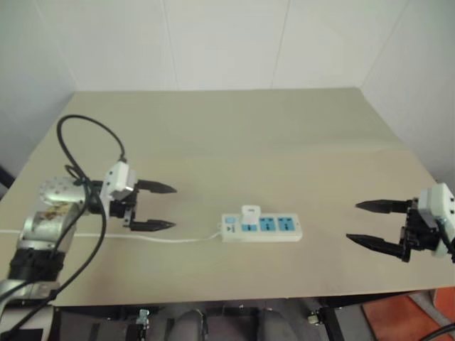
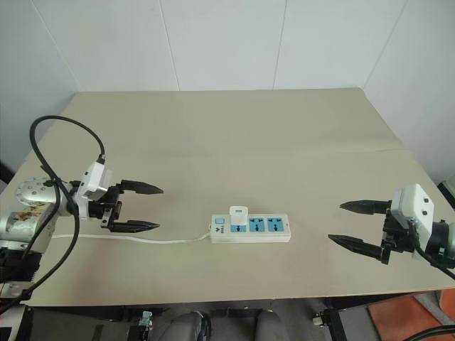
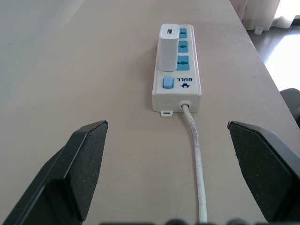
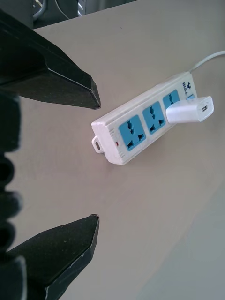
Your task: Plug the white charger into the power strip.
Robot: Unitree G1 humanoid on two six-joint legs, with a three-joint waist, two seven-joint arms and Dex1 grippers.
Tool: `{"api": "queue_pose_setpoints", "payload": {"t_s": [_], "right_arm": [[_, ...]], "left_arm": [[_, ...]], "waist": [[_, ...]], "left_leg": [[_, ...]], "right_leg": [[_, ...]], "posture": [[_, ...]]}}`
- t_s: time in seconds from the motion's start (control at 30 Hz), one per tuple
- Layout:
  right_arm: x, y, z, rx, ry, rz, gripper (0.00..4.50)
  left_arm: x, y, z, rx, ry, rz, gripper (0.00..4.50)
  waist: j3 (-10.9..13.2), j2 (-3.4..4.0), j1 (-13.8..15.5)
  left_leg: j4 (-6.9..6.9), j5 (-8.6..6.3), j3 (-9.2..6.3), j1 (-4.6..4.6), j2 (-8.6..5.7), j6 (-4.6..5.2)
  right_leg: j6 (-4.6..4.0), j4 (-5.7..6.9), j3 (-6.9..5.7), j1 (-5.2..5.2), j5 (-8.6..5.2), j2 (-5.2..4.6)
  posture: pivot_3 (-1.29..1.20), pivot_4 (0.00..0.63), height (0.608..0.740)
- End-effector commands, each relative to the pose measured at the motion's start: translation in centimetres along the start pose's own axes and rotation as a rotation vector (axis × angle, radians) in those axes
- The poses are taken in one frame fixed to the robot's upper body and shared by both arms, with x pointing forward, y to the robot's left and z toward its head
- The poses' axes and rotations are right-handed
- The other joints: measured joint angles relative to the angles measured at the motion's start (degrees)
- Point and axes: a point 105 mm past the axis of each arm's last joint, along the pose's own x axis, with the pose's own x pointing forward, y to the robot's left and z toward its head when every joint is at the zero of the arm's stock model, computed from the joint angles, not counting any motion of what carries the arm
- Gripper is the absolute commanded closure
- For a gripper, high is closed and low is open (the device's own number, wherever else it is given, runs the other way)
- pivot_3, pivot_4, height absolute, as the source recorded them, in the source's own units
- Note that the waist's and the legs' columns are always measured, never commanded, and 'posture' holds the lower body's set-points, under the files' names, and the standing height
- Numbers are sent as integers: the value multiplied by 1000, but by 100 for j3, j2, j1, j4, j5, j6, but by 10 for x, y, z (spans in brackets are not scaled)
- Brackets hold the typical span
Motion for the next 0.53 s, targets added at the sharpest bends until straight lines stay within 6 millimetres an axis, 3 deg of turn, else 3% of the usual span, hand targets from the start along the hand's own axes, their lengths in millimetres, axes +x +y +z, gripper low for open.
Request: {"api": "queue_pose_setpoints", "payload": {"t_s": [0.03,0.53], "right_arm": [[-6,-2,13,-57,-8,-13,252],[-1,1,12,-54,-15,-8,252]], "left_arm": [[-1,3,11,43,-21,2,31],[9,4,8,43,-26,-11,31]], "waist": [[0,0,1],[0,0,8]], "left_leg": [[0,0,0,1,0,0],[15,0,0,-2,-1,0]], "right_leg": [[0,0,0,0,0,1],[0,7,1,2,1,-1]], "posture": [[0,150,740],[0,150,740]]}}
